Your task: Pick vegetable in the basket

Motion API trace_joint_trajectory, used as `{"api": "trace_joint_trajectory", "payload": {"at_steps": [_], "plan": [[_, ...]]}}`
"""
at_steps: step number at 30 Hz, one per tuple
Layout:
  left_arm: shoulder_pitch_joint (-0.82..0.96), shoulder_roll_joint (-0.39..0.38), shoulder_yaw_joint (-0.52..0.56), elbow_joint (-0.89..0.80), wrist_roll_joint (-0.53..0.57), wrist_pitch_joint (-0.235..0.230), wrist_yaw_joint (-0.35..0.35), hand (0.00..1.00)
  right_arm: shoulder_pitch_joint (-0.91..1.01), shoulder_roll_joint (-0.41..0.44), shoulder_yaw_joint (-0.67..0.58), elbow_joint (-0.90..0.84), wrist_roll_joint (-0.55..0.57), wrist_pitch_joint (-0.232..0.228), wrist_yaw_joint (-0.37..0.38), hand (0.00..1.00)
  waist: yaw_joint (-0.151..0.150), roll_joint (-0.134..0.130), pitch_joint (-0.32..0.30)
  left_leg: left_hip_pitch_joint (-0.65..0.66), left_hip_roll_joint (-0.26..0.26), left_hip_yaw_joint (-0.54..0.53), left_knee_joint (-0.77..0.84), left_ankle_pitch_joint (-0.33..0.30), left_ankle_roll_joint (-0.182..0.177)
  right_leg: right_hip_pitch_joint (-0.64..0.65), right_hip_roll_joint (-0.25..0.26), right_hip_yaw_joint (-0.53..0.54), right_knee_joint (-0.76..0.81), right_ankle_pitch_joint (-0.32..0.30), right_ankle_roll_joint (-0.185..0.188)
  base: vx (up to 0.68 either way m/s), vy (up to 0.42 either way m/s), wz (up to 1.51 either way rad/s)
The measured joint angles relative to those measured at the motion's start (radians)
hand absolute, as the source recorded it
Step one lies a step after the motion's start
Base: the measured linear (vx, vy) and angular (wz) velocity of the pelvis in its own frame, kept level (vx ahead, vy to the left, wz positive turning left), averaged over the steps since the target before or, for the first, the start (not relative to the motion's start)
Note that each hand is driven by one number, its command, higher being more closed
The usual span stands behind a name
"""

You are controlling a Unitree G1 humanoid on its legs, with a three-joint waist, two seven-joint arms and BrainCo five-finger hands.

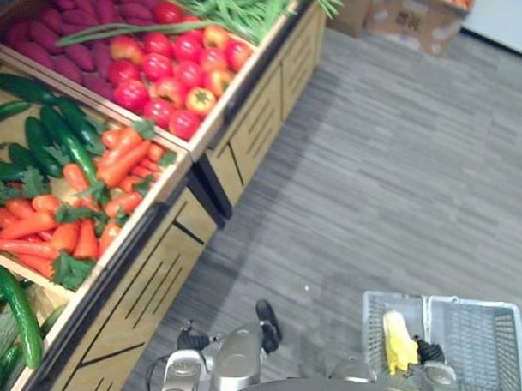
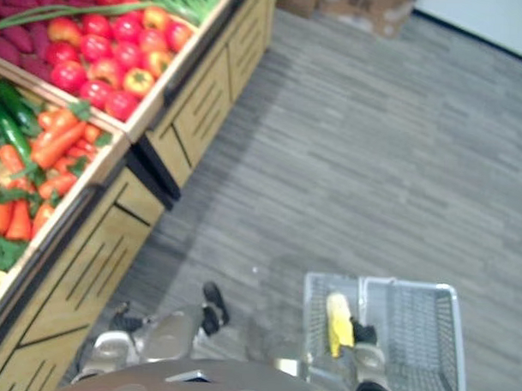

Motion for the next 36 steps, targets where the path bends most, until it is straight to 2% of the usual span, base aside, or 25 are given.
{"api": "trace_joint_trajectory", "payload": {"at_steps": [1, 2, 3, 4, 5, 8, 9, 10, 11, 12, 13, 14, 15, 16, 17, 18, 20, 22, 24, 25, 26, 28, 31, 33, 36], "plan": [[0.011, 0.006, -0.014, -0.006, -0.004, 0.003, 0.0, 0.0, 0.002, 0.006, 0.002, 0.002, 0.001, 0.003, 0.0, 1.0, -0.014, 0.003, 0.002, 0.062, -0.004, -0.051, -0.022, -0.011, -0.005, -0.071, 0.023, 0.059, 0.163, -0.049, 0.007, 0.43, 0.075, 1.19], [0.018, 0.006, -0.016, -0.006, -0.007, 0.004, 0.0, 0.0, 0.013, 0.011, 0.01, -0.001, 0.0, 0.005, 0.0, 1.0, -0.016, 0.006, 0.003, 0.128, -0.007, -0.095, -0.059, -0.015, -0.011, -0.13, 0.05, 0.071, 0.217, -0.124, -0.013, 0.41, 0.044, 1.18], [0.018, 0.005, -0.019, -0.006, -0.008, 0.004, 0.001, 0.0, 0.02, 0.014, 0.012, -0.005, 0.0, 0.003, 0.0, 1.0, -0.016, 0.007, 0.003, 0.148, -0.01, -0.115, -0.074, -0.016, -0.013, -0.154, 0.056, 0.065, 0.213, -0.165, -0.022, 0.37, -0.006, 1.18], [0.016, 0.002, -0.023, -0.01, -0.008, 0.003, 0.001, 0.0, 0.025, 0.017, 0.016, -0.005, 0.0, -0.003, 0.001, 1.0, -0.019, 0.007, 0.002, 0.18, -0.016, -0.166, -0.091, -0.019, -0.019, -0.203, 0.065, 0.038, 0.15, -0.224, -0.031, 0.28, -0.043, 1.16], [0.015, 0.0, -0.023, -0.012, -0.009, 0.003, 0.001, 0.0, 0.024, 0.02, 0.016, -0.005, 0.001, -0.004, 0.001, 1.0, -0.024, 0.008, 0.003, 0.195, -0.02, -0.207, -0.1, -0.022, -0.023, -0.236, 0.07, 0.02, 0.064, -0.247, -0.033, 0.35, -0.097, 1.37], [0.016, -0.003, -0.019, -0.013, -0.036, 0.003, 0.001, 0.0, 0.017, 0.033, -0.001, 0.0, 0.001, -0.002, 0.003, 1.0, -0.038, 0.021, 0.0, 0.21, -0.013, -0.331, -0.103, -0.034, -0.054, -0.275, 0.122, 0.065, -0.38, -0.228, -0.018, 0.43, -0.242, 1.43], [0.015, -0.005, -0.016, -0.013, -0.04, 0.003, 0.001, 0.0, 0.018, 0.039, -0.013, 0.0, 0.001, -0.002, 0.003, 1.0, -0.038, 0.025, -0.001, 0.214, -0.006, -0.377, -0.098, -0.042, -0.072, -0.273, 0.138, 0.119, -0.536, -0.187, -0.018, 0.41, -0.314, 1.12], [0.015, -0.008, -0.01, -0.013, -0.041, 0.003, 0.001, 0.0, 0.018, 0.043, -0.025, 0.0, 0.001, -0.002, 0.003, 1.0, -0.038, 0.026, 0.0, 0.215, 0.0, -0.399, -0.091, -0.05, -0.086, -0.273, 0.142, 0.146, -0.594, -0.161, -0.021, 0.42, -0.361, 1.11], [0.019, -0.013, 0.001, -0.012, -0.042, 0.003, 0.001, 0.0, 0.023, 0.047, -0.05, 0.0, 0.001, 0.0, 0.003, 1.0, -0.034, 0.025, -0.001, 0.219, 0.018, -0.433, -0.073, -0.072, -0.119, -0.27, 0.143, 0.184, -0.669, -0.114, -0.028, 0.32, -0.314, 0.87], [0.028, -0.019, 0.021, -0.012, -0.041, 0.002, 0.0, 0.0, 0.027, 0.05, -0.064, 0.0, 0.001, 0.004, 0.006, 1.0, -0.027, 0.024, -0.001, 0.226, 0.033, -0.459, -0.059, -0.095, -0.146, -0.257, 0.143, 0.207, -0.702, -0.097, -0.026, 0.38, -0.433, 1.02], [0.043, -0.019, 0.048, -0.011, -0.041, 0.002, 0.0, 0.0, 0.047, 0.063, -0.083, 0.0, 0.001, 0.01, 0.011, 1.0, -0.017, 0.01, -0.007, 0.23, 0.046, -0.496, -0.041, -0.132, -0.183, -0.232, 0.131, 0.242, -0.728, -0.103, -0.027, 0.35, -0.51, 0.79], [0.05, -0.018, 0.064, -0.007, -0.041, 0.002, -0.001, 0.0, 0.057, 0.067, -0.09, 0.002, 0.001, 0.014, 0.014, 1.0, -0.011, -0.004, -0.012, 0.236, 0.06, -0.513, -0.032, -0.154, -0.202, -0.23, 0.137, 0.239, -0.71, -0.051, 0.009, 0.41, -0.629, 0.87], [0.052, -0.038, 0.087, 0.009, -0.041, 0.003, -0.006, 0.0, 0.065, 0.069, -0.11, 0.005, 0.001, 0.019, 0.017, 1.0, -0.01, 0.021, -0.014, 0.244, 0.118, -0.539, -0.033, -0.174, -0.23, -0.236, 0.18, 0.21, -0.637, -0.039, 0.011, 0.33, -0.525, 0.71], [0.054, -0.058, 0.089, 0.024, -0.041, 0.002, -0.011, 0.0, 0.068, 0.06, -0.124, 0.006, 0.001, 0.023, 0.018, 1.0, -0.011, 0.051, -0.025, 0.243, 0.158, -0.535, -0.037, -0.168, -0.234, -0.241, 0.206, 0.175, -0.605, -0.071, -0.017, 0.4, -0.517, 0.76], [0.055, -0.071, 0.117, 0.043, -0.044, 0.0, -0.018, 0.0, 0.06, 0.043, -0.127, 0.014, 0.0, 0.028, 0.028, 1.0, -0.01, 0.072, -0.029, 0.242, 0.197, -0.501, -0.047, -0.111, -0.247, -0.238, 0.231, 0.141, -0.584, -0.11, -0.044, 0.27, -0.316, 0.47], [0.056, -0.071, 0.123, 0.047, -0.044, -0.001, -0.022, 0.0, 0.059, 0.041, -0.126, 0.017, 0.0, 0.028, 0.035, 1.0, -0.01, 0.075, -0.031, 0.242, 0.201, -0.498, -0.053, -0.094, -0.249, -0.236, 0.235, 0.136, -0.584, -0.113, -0.049, 0.36, -0.436, 0.37], [0.056, -0.074, 0.192, 0.068, -0.049, -0.002, -0.044, 0.0, 0.057, 0.031, -0.117, 0.026, -0.003, 0.035, 0.055, 1.0, -0.012, 0.081, -0.04, 0.209, 0.227, -0.502, -0.042, 0.01, -0.264, -0.2, 0.253, 0.08, -0.619, -0.135, -0.082, 0.26, -0.339, 0.51], [0.054, -0.073, 0.207, 0.067, -0.075, -0.004, -0.049, 0.0, 0.058, 0.026, -0.118, 0.041, -0.003, 0.036, 0.058, 1.0, -0.016, 0.081, -0.039, 0.17, 0.235, -0.505, 0.001, 0.04, -0.264, -0.171, 0.253, 0.037, -0.644, -0.139, -0.089, 0.18, -0.196, 0.83], [0.045, -0.073, 0.223, 0.065, -0.122, -0.003, -0.05, 0.0, 0.07, 0.032, -0.125, 0.066, -0.002, 0.042, 0.058, 1.0, -0.039, 0.073, -0.034, 0.117, 0.245, -0.428, 0.059, 0.109, -0.272, -0.095, 0.234, -0.06, -0.677, -0.136, -0.102, 0.2, -0.176, 1.3], [0.044, -0.073, 0.221, 0.063, -0.142, -0.003, -0.05, 0.0, 0.08, 0.032, -0.127, 0.071, -0.001, 0.044, 0.057, 1.0, -0.041, 0.059, -0.03, 0.107, 0.257, -0.315, 0.065, 0.137, -0.26, -0.069, 0.22, -0.107, -0.684, -0.142, -0.111, 0.13, -0.085, 1.11], [0.038, -0.075, 0.218, 0.061, -0.166, -0.002, -0.05, 0.0, 0.082, 0.031, -0.127, 0.071, -0.002, 0.046, 0.057, 1.0, -0.038, 0.062, -0.031, 0.098, 0.275, -0.178, 0.068, 0.145, -0.249, -0.058, 0.212, -0.14, -0.686, -0.146, -0.117, 0.12, -0.055, 0.97], [0.027, -0.074, 0.221, 0.056, -0.189, -0.001, -0.048, 0.0, 0.072, 0.005, -0.125, 0.067, -0.002, 0.043, 0.057, 1.0, -0.04, 0.066, -0.033, 0.099, 0.265, -0.06, 0.01, 0.178, -0.242, -0.059, 0.2, -0.167, -0.687, -0.147, -0.117, 0.08, 0.016, 0.73], [0.018, -0.073, 0.229, 0.022, -0.204, -0.004, -0.036, 0.0, 0.057, -0.005, -0.124, 0.056, -0.003, 0.033, 0.057, 1.0, -0.034, 0.083, -0.042, 0.143, 0.23, -0.054, -0.152, 0.211, -0.244, -0.063, 0.21, -0.186, -0.711, -0.135, -0.101, 0.04, 0.08, 0.5], [0.017, -0.073, 0.255, 0.017, -0.204, -0.004, -0.008, 0.0, 0.04, -0.003, -0.121, 0.048, -0.016, 0.019, 0.058, 1.0, -0.032, 0.082, -0.041, 0.157, 0.223, -0.043, -0.208, 0.211, -0.244, -0.065, 0.224, -0.185, -0.747, -0.107, -0.097, -0.02, 0.099, 0.04], [0.011, -0.072, 0.323, 0.001, -0.245, -0.003, 0.024, 0.0, 0.033, 0.003, -0.122, 0.034, -0.04, 0.0, 0.057, 1.0, -0.032, 0.075, -0.041, 0.154, 0.195, -0.042, -0.231, 0.21, -0.245, -0.06, 0.215, -0.178, -0.8, -0.059, -0.085, -0.06, 0.105, -0.01]]}}
